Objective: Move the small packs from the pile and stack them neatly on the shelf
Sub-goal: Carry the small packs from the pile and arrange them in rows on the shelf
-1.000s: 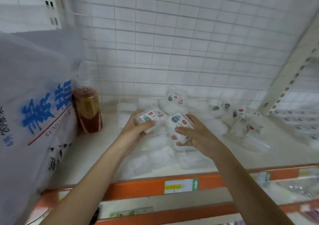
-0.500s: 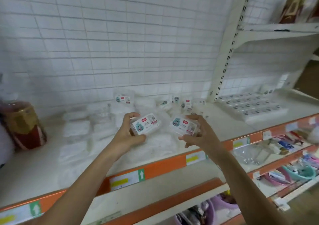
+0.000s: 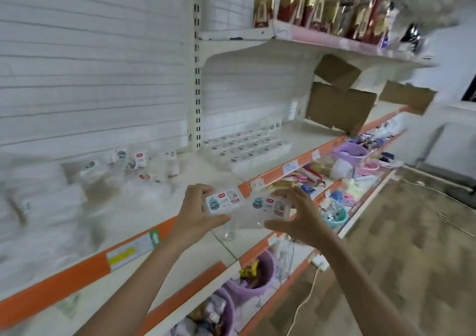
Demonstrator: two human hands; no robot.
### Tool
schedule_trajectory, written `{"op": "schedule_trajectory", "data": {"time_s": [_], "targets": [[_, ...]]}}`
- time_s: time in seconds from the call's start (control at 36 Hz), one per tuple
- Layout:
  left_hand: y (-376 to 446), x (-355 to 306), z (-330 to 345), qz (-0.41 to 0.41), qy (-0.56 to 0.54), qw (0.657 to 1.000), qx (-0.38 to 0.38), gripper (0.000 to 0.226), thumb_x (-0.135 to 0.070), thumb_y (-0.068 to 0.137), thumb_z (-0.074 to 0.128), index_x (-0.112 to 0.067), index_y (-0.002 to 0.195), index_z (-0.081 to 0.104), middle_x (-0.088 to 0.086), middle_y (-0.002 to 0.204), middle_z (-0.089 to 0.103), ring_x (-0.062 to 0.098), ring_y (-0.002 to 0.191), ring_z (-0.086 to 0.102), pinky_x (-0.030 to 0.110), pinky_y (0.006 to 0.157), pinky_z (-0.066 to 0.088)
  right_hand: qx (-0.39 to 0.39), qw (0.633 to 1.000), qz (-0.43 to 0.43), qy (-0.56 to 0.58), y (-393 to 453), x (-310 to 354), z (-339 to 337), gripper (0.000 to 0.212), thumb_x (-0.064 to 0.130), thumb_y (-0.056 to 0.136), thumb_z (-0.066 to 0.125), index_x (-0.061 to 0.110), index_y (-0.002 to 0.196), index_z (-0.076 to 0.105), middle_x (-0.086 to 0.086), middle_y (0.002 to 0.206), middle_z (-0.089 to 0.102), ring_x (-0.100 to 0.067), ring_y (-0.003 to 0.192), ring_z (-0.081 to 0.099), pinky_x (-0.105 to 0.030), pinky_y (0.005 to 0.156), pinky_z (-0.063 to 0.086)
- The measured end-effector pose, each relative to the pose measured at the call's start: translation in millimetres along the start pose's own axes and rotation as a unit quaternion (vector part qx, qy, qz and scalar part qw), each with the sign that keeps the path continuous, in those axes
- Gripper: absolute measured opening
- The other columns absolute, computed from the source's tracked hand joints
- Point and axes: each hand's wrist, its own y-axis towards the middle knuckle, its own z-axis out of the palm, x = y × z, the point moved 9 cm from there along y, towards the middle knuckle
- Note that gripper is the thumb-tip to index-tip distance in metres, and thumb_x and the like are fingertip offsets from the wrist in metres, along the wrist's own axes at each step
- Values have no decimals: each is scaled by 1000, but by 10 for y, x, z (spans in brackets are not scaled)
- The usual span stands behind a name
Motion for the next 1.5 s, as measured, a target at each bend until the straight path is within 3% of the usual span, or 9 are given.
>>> {"op": "schedule_trajectory", "data": {"time_s": [0.14,0.36,0.5,0.67,0.89,1.06,1.25,1.39,1.5], "targets": [[300,-218,660,65,109,991,45,77,-63,44,60,-24,109,47,-10,105,42,11,105,39,16,81,34,-28,997,22,-75,-112,-519,-369,67,33,69,79,20,128,51,12,111,38,-6,104,31,-22,90,32],[921,-143,1419,52,124,988,82,89,-53,53,61,-16,132,42,-6,113,34,13,116,36,19,95,30,-9,993,86,-75,78,-1315,-561,72,26,71,77,23,134,41,3,131,44,-8,109,41,-26,92,44],[1495,-50,1806,32,110,990,82,78,-40,56,61,-15,128,44,-5,111,35,14,115,39,21,92,34,-2,993,95,-73,454,-1767,-690,73,21,72,76,20,134,39,4,130,42,-4,105,42,-13,85,37],[2251,26,2111,42,118,991,52,67,-17,70,76,-10,128,43,-3,113,32,16,117,42,17,87,38,21,991,93,-90,1230,-2209,-920,73,15,73,74,18,136,39,-1,138,40,-19,122,43,-26,96,38],[2904,95,2284,50,291,955,-5,72,-42,69,76,-5,125,52,16,122,48,32,114,40,36,92,37,21,993,56,-100,2273,-2553,-1081,71,22,73,75,24,136,42,-1,134,47,-22,122,44,-31,97,39],[2972,279,2342,51,354,934,-20,61,-32,59,84,-5,109,63,16,106,55,37,97,52,41,82,49,73,994,6,-85,2900,-2692,-930,70,14,74,72,20,137,42,-3,137,42,-24,125,38,-33,98,37],[3010,233,2378,53,396,914,-65,62,-68,66,50,-24,108,61,4,97,52,17,90,41,29,75,49,204,966,-78,-137,3428,-2959,-428,73,26,72,64,20,139,36,-4,138,34,-23,129,26,-24,102,24],[3015,296,2472,-66,333,938,-64,68,-43,77,70,-25,136,41,-4,112,25,8,105,33,9,88,28,296,946,-122,-52,3501,-3042,-183,99,53,47,45,27,142,29,2,132,22,-16,125,27,-16,97,27],[3007,335,2492,-114,340,929,-86,68,-36,79,70,-21,138,40,-2,123,26,9,115,31,7,94,21,310,938,-156,15,3556,-3054,-185,89,51,53,60,28,135,35,4,124,23,-5,117,29,7,84,20]]}}
